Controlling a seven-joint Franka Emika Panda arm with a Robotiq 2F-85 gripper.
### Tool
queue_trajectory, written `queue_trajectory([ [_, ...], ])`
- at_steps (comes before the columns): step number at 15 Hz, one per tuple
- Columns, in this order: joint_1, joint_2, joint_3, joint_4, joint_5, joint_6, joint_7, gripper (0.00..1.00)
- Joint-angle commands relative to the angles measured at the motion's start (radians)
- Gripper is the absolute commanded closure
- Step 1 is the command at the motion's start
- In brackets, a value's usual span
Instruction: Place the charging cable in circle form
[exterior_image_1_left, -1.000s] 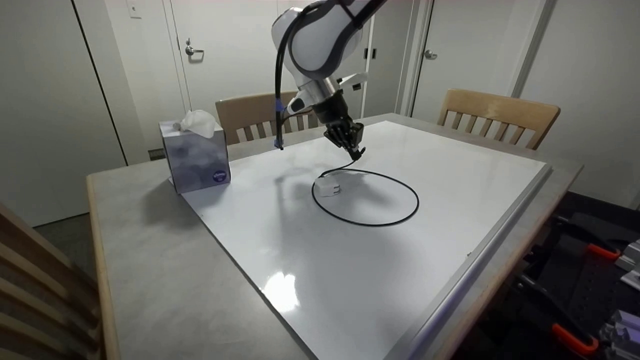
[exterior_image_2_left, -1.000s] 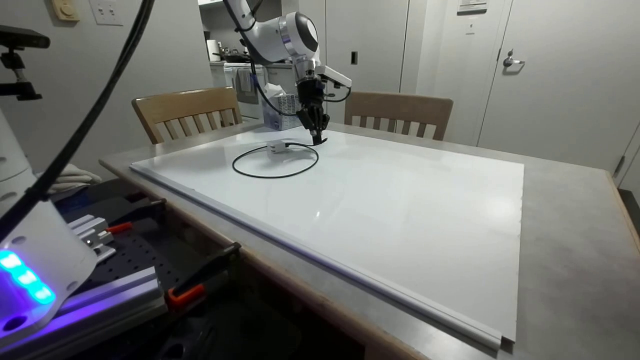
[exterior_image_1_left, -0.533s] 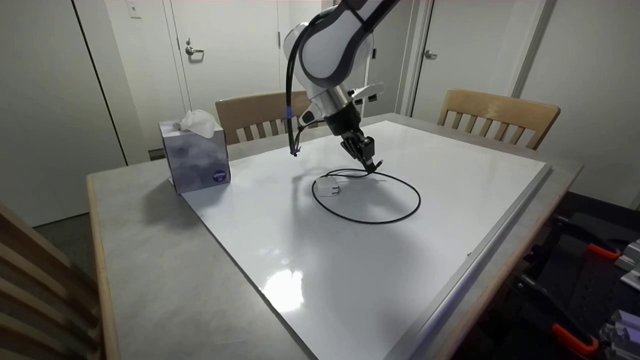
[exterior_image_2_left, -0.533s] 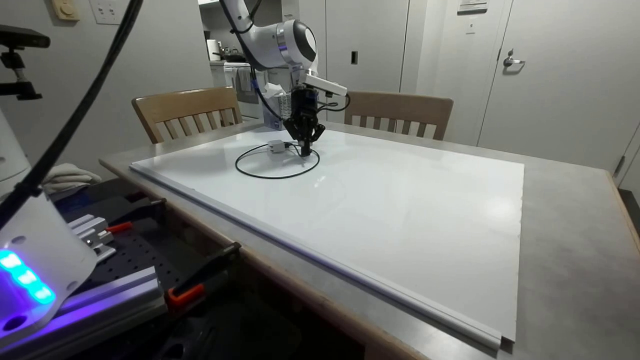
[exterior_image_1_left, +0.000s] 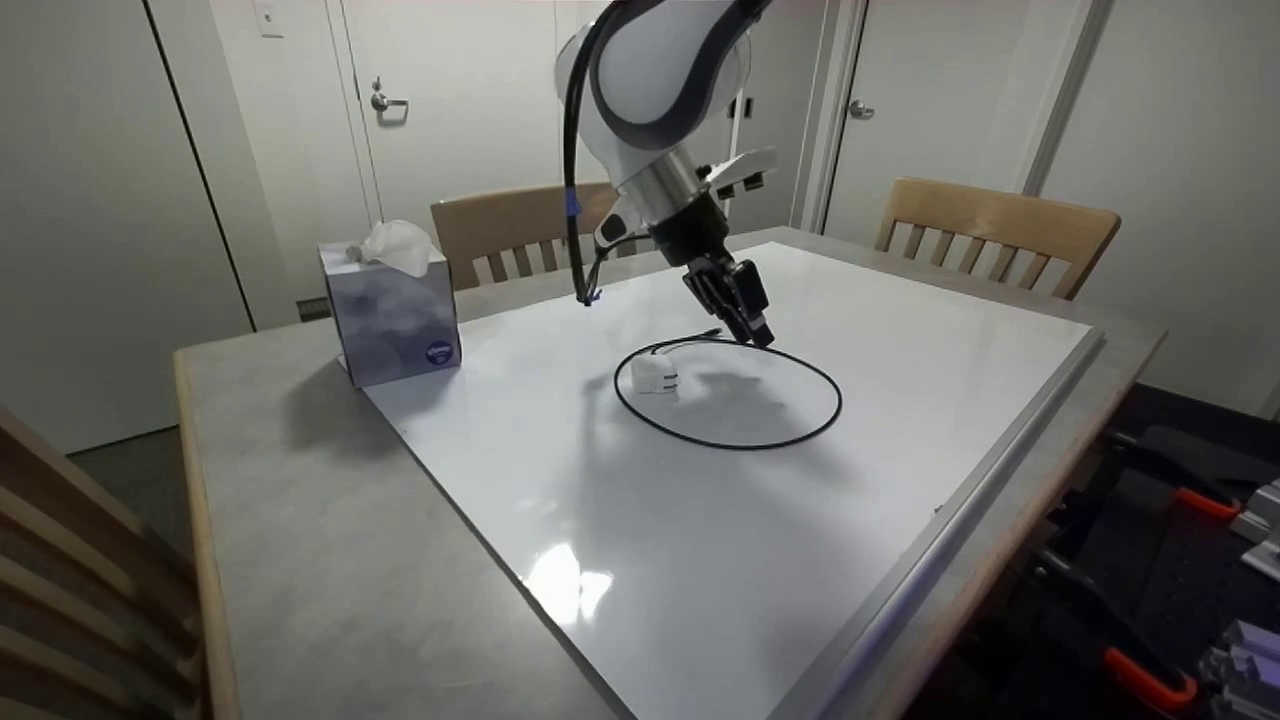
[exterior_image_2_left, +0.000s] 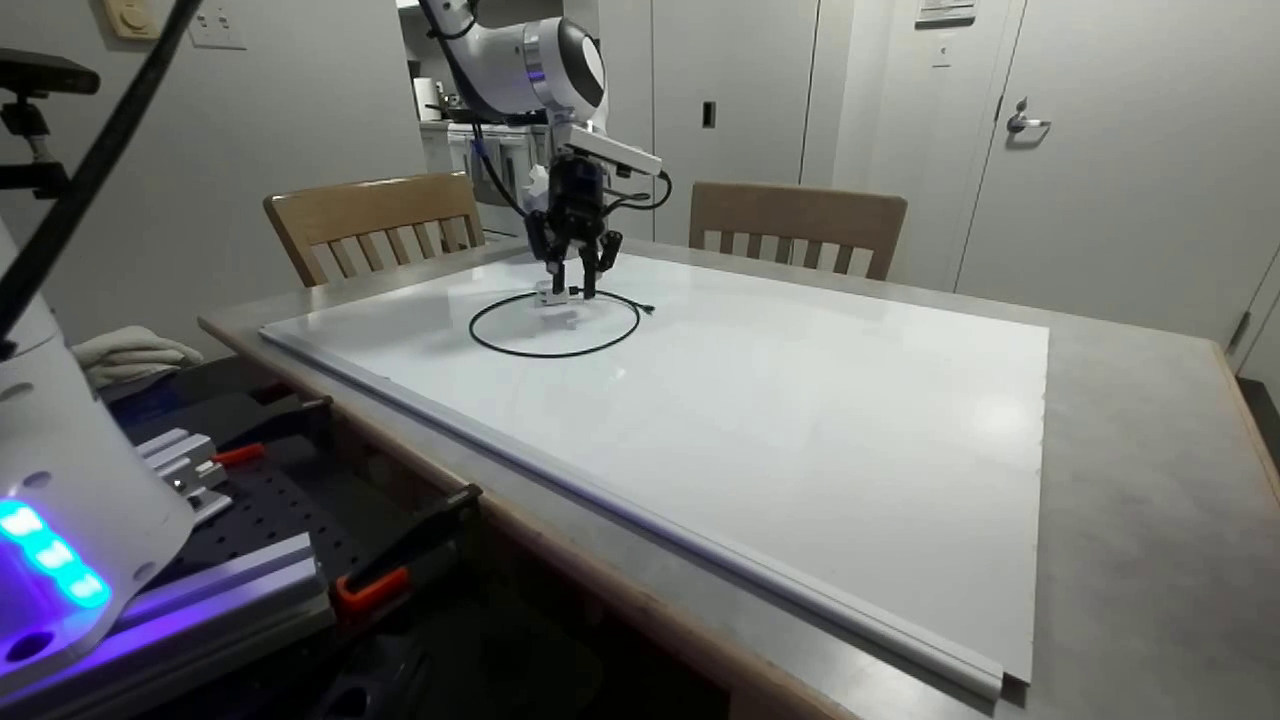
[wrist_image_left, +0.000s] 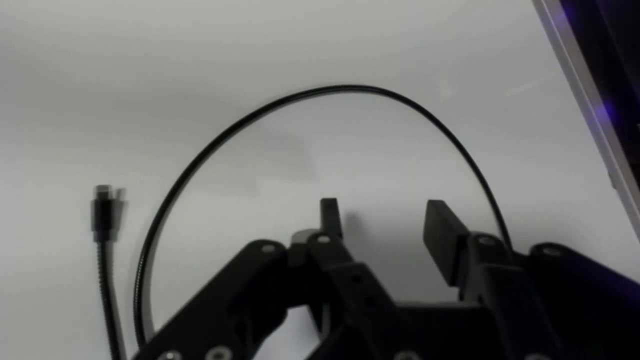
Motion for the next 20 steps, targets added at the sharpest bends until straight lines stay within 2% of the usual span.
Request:
queue_trajectory([
  [1,-0.026,-0.091,0.052,-0.052,0.036,-0.033,-0.067,0.22],
  [4,-0.034,-0.147,0.084,-0.047,0.076,-0.071,-0.166,0.01],
  [11,-0.041,-0.255,0.130,-0.031,0.185,-0.118,-0.528,0.00],
  [16,-0.019,-0.315,0.131,-0.040,0.150,-0.156,-0.794,0.00],
  [20,-0.005,-0.342,0.121,-0.055,0.121,-0.129,-0.904,0.00],
])
